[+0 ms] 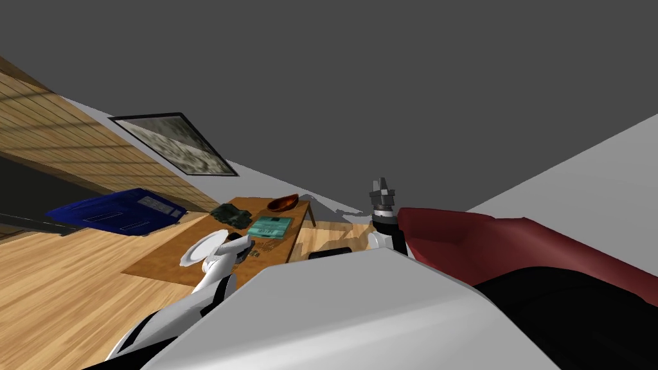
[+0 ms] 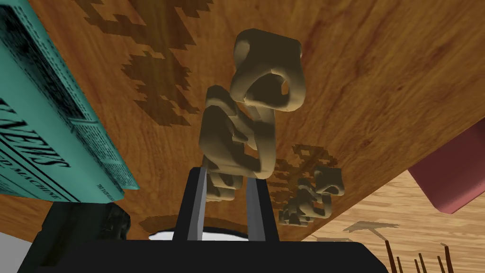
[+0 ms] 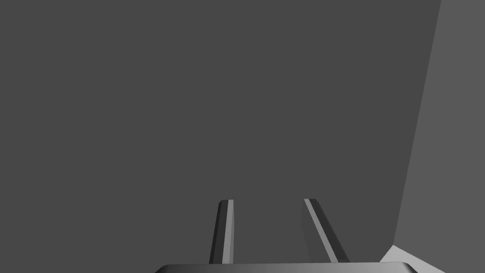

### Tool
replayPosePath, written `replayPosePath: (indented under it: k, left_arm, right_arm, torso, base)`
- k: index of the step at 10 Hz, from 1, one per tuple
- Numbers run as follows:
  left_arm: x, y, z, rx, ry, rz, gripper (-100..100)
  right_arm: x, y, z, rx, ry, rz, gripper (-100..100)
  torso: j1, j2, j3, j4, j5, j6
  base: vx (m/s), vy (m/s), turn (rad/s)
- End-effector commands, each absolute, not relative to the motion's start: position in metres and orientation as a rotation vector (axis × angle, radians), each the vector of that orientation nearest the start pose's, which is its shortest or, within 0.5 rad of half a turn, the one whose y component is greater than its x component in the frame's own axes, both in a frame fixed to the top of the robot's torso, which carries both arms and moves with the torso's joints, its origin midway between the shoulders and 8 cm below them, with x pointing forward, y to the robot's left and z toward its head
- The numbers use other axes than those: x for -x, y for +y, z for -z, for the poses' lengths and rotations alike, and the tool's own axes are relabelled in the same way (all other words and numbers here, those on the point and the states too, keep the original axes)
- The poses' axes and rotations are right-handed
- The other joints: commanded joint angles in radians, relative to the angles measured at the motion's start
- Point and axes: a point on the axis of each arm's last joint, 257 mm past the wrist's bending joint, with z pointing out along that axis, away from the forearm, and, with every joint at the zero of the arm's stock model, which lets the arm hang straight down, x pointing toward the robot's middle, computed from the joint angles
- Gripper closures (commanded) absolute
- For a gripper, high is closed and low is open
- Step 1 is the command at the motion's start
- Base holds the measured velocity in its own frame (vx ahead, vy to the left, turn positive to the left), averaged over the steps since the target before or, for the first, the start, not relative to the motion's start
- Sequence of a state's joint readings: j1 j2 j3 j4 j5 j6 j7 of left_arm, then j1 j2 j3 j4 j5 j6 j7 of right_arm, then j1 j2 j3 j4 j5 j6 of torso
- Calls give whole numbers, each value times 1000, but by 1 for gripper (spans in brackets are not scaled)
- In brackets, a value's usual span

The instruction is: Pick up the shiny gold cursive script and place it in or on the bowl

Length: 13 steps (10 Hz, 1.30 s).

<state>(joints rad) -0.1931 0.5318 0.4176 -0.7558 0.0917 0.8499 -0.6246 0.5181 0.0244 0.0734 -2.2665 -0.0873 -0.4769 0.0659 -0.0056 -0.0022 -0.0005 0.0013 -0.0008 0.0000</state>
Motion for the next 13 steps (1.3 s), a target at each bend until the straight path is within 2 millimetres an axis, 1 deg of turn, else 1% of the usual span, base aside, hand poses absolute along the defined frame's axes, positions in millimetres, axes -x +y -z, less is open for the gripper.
replayPosePath:
  k: [1,3,4,5,6,8,9,10,11,12,13]
  left_arm:
    - [-303,643,466,1740,2043,-345,100]
    - [-320,671,425,1678,1986,-374,100]
    - [-323,678,415,1664,1971,-382,100]
    - [-323,678,415,1664,1971,-382,100]
    - [-323,678,415,1664,1971,-382,100]
    - [-329,690,395,1640,1943,-396,100]
    - [-329,690,395,1640,1943,-396,100]
    - [-332,695,386,1630,1931,-403,100]
    - [-336,705,369,1616,1911,-417,100]
    - [-337,709,361,1611,1903,-424,100]
    - [-339,715,348,1607,1895,-437,100]
  right_arm:
    - [-351,-271,-8,-759,594,-1350,0]
    - [-351,-271,-8,-759,594,-1350,0]
    - [-351,-271,-8,-759,594,-1350,0]
    - [-351,-271,-8,-759,594,-1350,0]
    - [-351,-271,-8,-758,594,-1350,0]
    - [-351,-271,-8,-758,594,-1350,0]
    - [-351,-271,-8,-758,594,-1350,0]
    - [-351,-271,-8,-758,594,-1350,0]
    - [-351,-271,-8,-758,594,-1350,0]
    - [-351,-271,-8,-759,594,-1350,0]
    - [-351,-271,-8,-759,594,-1350,0]
  torso:
    - [0,0,0,0,0,0]
    - [-8,-4,-2,0,-2,1]
    - [-9,-4,-2,0,-3,1]
    - [-8,-4,-2,0,-3,1]
    - [-3,-2,-1,0,-1,2]
    - [5,2,1,1,1,0]
    - [4,1,1,1,0,-1]
    - [3,2,1,0,1,0]
    - [2,1,1,0,0,1]
    - [0,-2,-1,0,-1,1]
    - [-3,-4,-2,0,-2,3]
  base:
    - [107,-154,103]
    - [115,-220,158]
    - [112,-208,81]
    - [74,-117,21]
    - [21,-28,-21]
    - [27,-43,50]
    - [28,-58,45]
    - [36,-66,27]
    - [97,-114,49]
    - [116,-134,52]
    - [144,-148,-14]
